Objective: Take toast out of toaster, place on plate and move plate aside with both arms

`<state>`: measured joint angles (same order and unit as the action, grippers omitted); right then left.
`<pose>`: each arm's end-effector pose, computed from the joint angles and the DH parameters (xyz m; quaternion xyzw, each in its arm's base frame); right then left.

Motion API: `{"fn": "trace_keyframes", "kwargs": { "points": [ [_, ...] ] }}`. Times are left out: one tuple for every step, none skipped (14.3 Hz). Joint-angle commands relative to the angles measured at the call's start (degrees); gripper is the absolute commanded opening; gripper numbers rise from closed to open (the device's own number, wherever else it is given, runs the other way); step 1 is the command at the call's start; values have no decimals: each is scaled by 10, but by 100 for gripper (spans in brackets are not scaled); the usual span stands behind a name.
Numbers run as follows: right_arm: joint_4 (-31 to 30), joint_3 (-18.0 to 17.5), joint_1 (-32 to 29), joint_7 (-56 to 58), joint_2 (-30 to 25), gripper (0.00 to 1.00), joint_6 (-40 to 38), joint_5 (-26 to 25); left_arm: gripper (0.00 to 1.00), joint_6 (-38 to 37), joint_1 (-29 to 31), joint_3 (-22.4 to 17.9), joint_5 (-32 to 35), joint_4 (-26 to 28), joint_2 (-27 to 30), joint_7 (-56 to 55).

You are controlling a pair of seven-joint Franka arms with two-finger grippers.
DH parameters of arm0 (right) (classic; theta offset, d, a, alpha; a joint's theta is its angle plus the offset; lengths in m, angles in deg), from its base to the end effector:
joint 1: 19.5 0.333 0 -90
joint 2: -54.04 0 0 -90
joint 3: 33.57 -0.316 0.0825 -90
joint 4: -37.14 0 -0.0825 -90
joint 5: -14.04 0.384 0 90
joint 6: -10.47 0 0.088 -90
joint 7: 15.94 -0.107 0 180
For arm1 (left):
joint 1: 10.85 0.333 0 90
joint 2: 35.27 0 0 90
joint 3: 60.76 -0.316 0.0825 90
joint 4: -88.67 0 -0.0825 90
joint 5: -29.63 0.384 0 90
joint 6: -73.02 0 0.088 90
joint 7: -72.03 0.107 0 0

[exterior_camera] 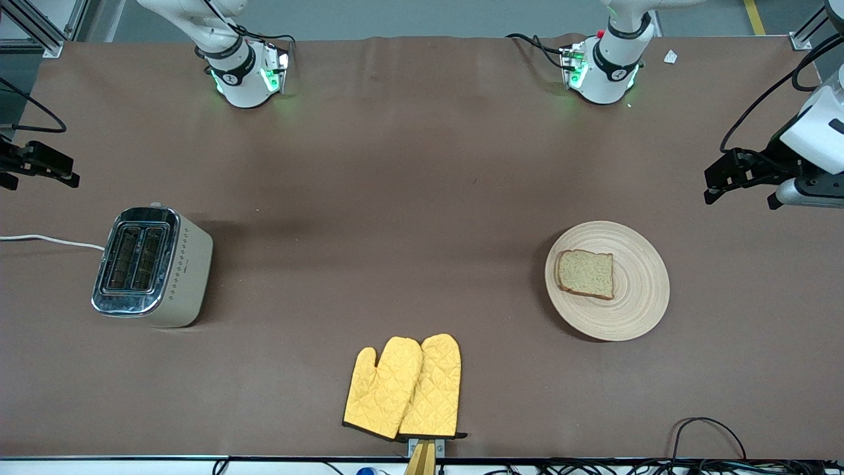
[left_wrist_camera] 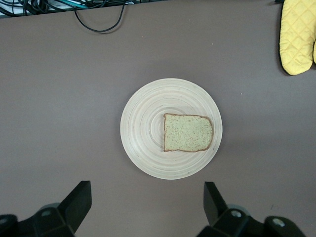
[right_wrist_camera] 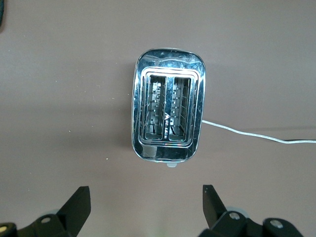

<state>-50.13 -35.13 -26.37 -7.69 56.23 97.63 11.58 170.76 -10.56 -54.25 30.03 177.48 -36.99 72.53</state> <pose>0.5585 -0.0570 0.6214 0.9993 0.0250 -0.0224 0.0184 0.5742 -0.0609 0.6303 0.9963 -0.0586 0.0630 0.0014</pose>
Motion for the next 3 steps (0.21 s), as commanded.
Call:
{"fn": "trace_keyframes", "kwargs": {
  "points": [
    [4,-6,-6,0,1,100,-2,7,100,9,3,-3,5,-14,-5,-2],
    [3,-7,-5,1,1,100,-6,7,100,6,4,-3,6,-22,-9,-2],
    [3,-6,-6,1,0,100,-6,7,100,5,3,-4,5,-22,-11,-2]
  ]
}}
